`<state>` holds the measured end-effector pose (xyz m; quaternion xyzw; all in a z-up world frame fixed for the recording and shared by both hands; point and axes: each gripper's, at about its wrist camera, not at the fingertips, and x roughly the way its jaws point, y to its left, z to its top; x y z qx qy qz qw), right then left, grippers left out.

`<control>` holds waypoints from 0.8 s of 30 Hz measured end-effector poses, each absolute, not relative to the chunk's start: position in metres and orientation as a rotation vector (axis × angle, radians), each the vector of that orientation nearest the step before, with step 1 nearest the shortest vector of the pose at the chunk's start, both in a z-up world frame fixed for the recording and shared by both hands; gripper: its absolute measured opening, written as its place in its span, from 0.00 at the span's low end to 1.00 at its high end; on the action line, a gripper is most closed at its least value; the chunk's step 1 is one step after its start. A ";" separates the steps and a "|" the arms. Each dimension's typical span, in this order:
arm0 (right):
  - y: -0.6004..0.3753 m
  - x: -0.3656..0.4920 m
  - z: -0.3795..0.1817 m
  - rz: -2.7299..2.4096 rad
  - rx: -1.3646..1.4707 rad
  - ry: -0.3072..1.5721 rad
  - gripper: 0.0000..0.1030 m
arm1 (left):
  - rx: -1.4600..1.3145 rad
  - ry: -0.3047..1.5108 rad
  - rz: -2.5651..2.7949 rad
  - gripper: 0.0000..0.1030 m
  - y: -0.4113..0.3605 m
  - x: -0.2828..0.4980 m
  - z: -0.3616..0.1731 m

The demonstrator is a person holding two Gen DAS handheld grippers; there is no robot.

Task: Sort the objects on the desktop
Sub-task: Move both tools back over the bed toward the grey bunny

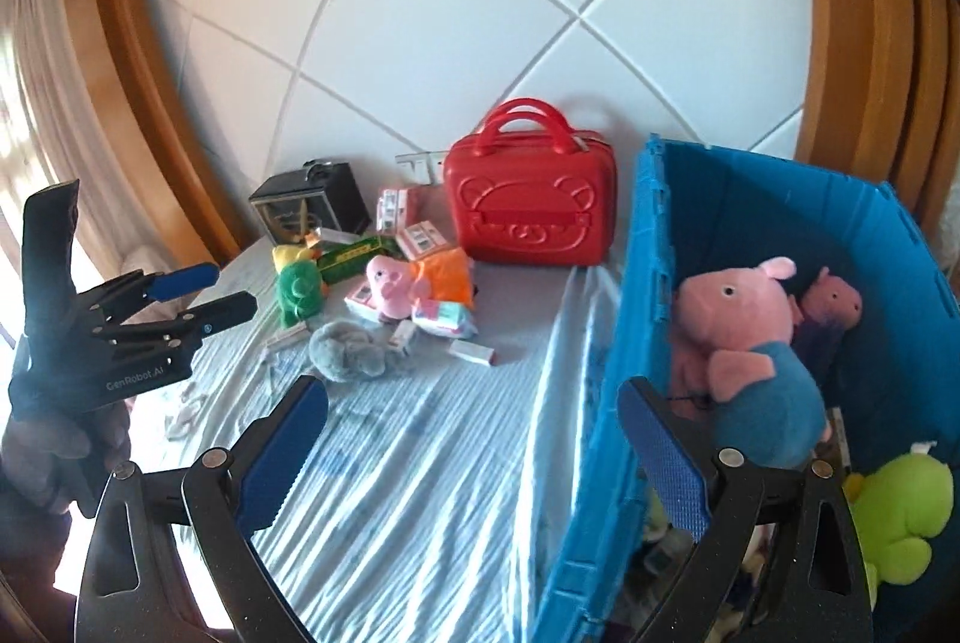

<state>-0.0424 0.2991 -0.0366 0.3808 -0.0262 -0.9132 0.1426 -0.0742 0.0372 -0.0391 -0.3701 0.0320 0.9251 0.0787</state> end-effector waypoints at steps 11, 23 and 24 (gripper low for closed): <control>0.173 -0.088 -0.104 -2.493 1.247 -0.005 0.96 | -1.315 0.059 2.824 0.61 -0.102 -0.082 -0.109; 0.040 -0.167 -0.205 -2.332 1.364 0.133 0.96 | -1.389 0.048 2.836 0.61 -0.215 -0.128 -0.195; 0.033 -0.175 -0.215 -2.327 1.387 0.142 0.96 | -1.394 0.044 2.824 0.61 -0.222 -0.134 -0.203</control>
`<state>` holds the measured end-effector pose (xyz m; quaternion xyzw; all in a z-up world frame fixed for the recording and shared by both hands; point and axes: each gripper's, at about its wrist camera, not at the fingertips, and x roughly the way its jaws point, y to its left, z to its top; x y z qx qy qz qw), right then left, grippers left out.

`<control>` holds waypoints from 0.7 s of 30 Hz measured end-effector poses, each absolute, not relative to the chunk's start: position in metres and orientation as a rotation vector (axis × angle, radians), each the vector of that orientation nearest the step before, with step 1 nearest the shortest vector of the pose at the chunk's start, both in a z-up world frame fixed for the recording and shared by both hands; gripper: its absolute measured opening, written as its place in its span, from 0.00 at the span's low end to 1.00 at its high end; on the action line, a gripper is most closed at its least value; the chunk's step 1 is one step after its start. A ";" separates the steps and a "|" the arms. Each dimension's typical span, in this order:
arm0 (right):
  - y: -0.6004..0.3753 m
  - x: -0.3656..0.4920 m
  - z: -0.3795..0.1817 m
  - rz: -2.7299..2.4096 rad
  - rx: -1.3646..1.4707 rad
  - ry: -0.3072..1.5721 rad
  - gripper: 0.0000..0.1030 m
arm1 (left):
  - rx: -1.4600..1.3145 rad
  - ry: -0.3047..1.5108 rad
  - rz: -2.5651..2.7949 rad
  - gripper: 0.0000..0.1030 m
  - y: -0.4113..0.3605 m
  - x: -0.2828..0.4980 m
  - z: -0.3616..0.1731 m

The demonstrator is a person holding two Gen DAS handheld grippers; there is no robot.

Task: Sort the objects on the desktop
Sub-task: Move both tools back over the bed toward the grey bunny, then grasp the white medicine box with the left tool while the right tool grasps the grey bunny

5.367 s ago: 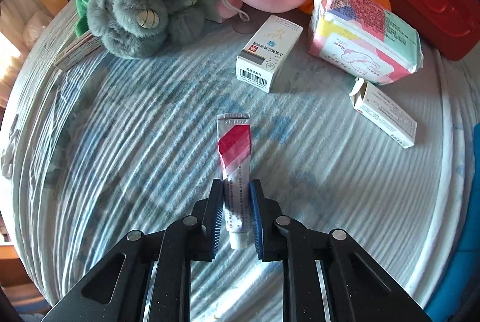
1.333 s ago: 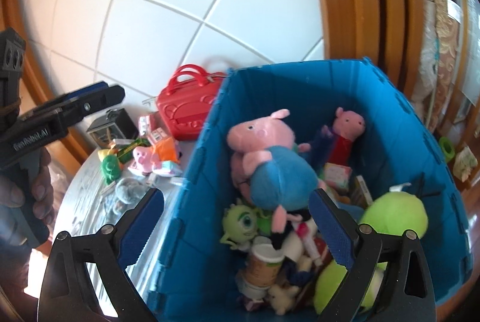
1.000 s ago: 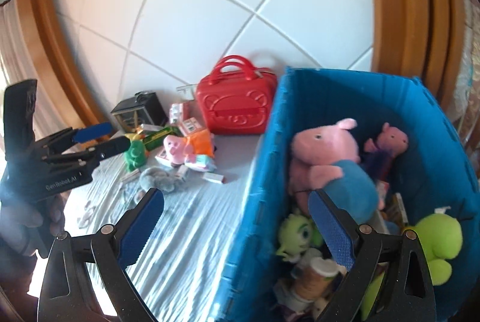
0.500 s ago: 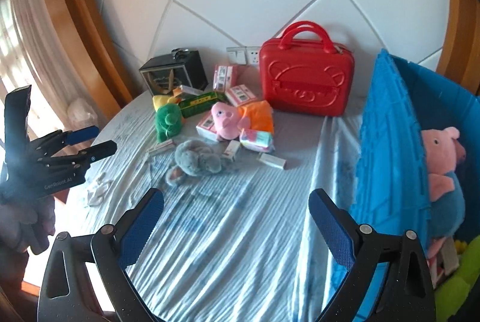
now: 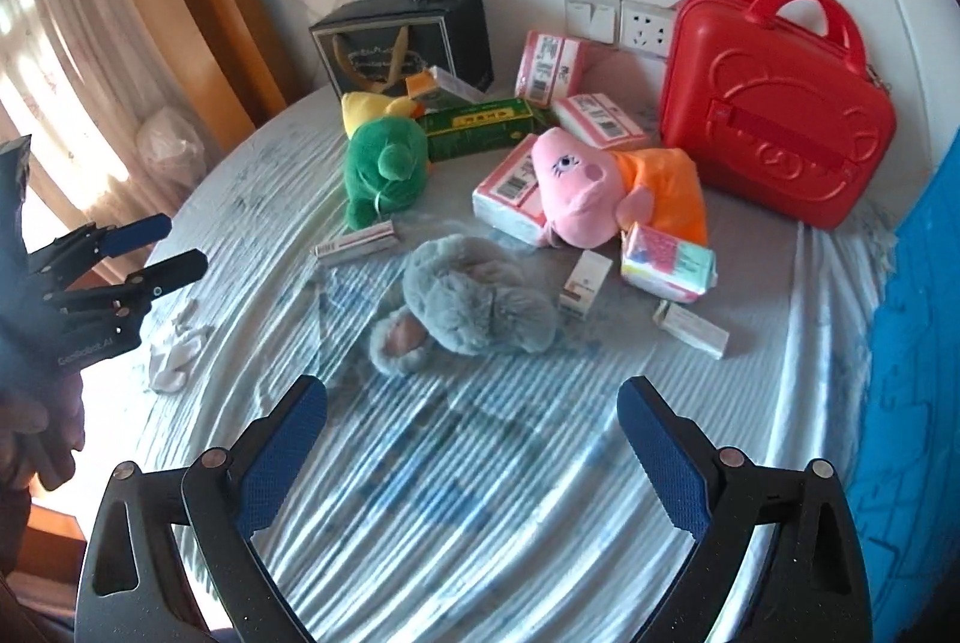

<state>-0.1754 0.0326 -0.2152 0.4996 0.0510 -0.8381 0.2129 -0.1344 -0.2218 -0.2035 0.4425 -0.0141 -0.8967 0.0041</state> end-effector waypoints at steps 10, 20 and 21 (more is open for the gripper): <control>-0.041 -0.246 -0.306 -2.229 1.483 0.289 0.96 | 1.542 -0.092 -2.807 0.61 -0.261 -0.205 -0.305; -0.077 -0.295 -0.385 -2.165 1.583 0.441 0.96 | 1.697 -0.081 -2.733 0.61 -0.276 -0.254 -0.376; -0.079 -0.298 -0.390 -2.162 1.592 0.440 0.96 | 1.705 -0.059 -2.738 0.61 -0.276 -0.256 -0.379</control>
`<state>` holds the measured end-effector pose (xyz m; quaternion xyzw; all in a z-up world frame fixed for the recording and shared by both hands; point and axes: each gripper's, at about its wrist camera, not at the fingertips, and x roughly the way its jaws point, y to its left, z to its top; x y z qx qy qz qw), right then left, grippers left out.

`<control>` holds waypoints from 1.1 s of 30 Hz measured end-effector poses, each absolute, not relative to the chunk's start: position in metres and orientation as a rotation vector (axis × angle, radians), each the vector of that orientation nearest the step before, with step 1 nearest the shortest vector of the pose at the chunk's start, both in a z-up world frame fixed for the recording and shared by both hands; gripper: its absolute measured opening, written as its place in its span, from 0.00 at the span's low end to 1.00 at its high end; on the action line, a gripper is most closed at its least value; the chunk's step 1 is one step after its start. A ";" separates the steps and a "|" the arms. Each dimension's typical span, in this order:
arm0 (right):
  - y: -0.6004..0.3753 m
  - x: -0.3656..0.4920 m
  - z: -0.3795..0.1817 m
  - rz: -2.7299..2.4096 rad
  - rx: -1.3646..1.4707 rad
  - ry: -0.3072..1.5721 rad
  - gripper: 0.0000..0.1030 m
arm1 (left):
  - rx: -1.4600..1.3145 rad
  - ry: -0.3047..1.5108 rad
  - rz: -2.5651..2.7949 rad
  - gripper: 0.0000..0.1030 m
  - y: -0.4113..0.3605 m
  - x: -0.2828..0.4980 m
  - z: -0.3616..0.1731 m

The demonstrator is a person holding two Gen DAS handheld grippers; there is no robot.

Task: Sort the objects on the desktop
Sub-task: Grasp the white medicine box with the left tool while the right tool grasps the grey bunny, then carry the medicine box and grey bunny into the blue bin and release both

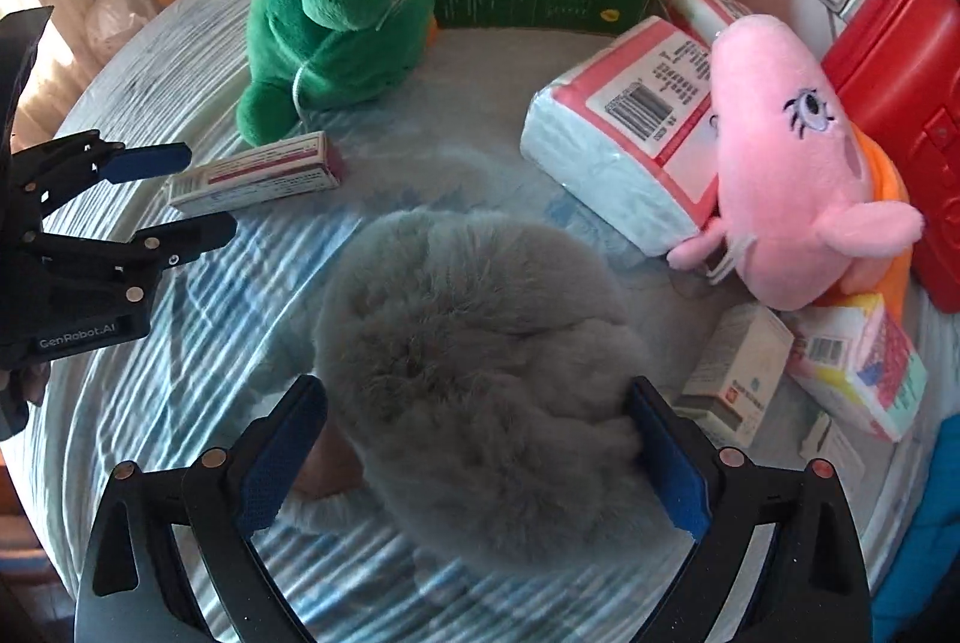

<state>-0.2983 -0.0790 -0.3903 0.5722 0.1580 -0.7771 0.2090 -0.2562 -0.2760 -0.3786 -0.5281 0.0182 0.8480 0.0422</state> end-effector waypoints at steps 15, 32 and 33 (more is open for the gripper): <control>-0.084 -0.291 -0.404 -2.134 1.637 0.397 0.39 | -1.552 -0.039 2.573 0.17 -0.255 -0.235 -0.380; -0.032 -0.213 -0.338 -2.182 1.562 0.261 0.35 | -1.525 -0.077 2.624 0.17 -0.240 -0.140 -0.330; -0.035 -0.207 -0.333 -2.187 1.549 0.271 0.35 | -1.522 -0.068 2.629 0.17 -0.240 -0.134 -0.324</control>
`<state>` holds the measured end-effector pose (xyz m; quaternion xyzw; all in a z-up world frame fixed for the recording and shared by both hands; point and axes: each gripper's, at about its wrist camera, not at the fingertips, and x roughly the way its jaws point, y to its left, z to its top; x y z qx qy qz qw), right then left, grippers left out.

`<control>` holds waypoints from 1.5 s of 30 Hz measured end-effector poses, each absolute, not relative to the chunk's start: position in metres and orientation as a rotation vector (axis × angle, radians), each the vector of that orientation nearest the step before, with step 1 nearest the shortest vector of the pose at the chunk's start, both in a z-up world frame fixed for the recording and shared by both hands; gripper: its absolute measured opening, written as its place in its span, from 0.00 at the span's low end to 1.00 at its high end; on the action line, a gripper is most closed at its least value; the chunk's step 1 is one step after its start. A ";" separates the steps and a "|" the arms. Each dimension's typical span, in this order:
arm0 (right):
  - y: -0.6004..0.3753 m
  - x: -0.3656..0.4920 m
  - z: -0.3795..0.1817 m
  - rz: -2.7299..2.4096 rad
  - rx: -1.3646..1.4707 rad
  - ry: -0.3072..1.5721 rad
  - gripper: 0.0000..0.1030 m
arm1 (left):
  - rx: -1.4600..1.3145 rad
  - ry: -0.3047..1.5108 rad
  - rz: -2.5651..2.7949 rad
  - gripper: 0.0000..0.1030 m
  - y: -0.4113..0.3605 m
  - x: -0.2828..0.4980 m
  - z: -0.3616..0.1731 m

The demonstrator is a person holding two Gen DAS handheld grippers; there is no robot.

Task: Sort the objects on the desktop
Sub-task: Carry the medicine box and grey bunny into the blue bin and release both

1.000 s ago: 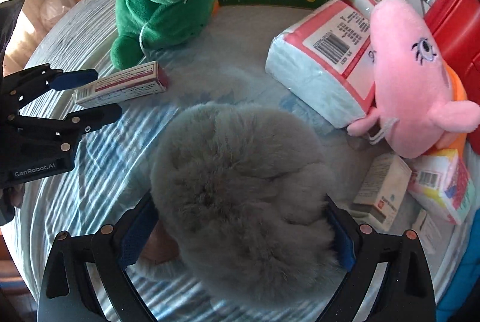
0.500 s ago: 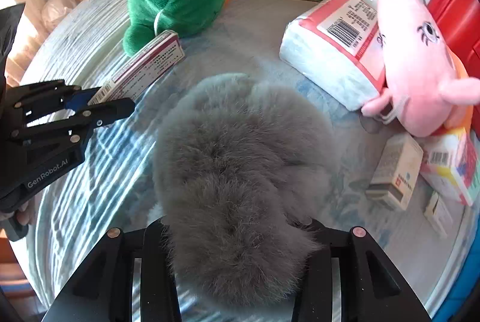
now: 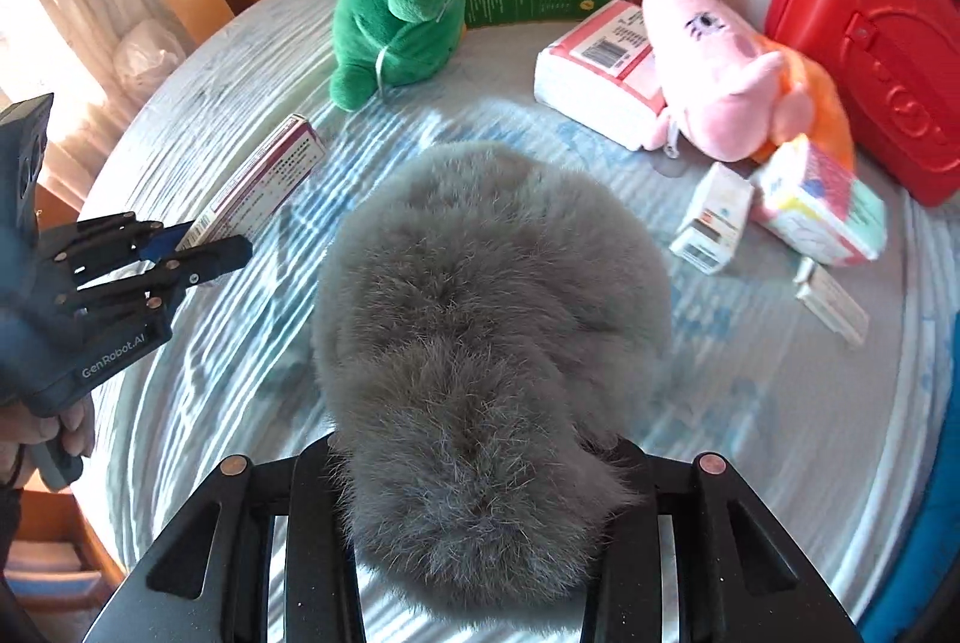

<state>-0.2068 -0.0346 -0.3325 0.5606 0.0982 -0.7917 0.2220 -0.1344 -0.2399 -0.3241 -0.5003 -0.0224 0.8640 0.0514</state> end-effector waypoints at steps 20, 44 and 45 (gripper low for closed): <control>0.018 -0.111 -0.223 -2.280 1.408 0.265 0.35 | -1.407 0.014 2.706 0.17 -0.177 -0.063 -0.214; 0.159 -0.046 -0.103 -2.409 1.213 0.143 0.35 | -1.074 0.117 2.708 0.17 -0.018 -0.042 -0.078; 0.169 -0.043 -0.095 -2.423 1.200 0.131 0.35 | -1.062 0.128 2.702 0.17 -0.007 -0.043 -0.073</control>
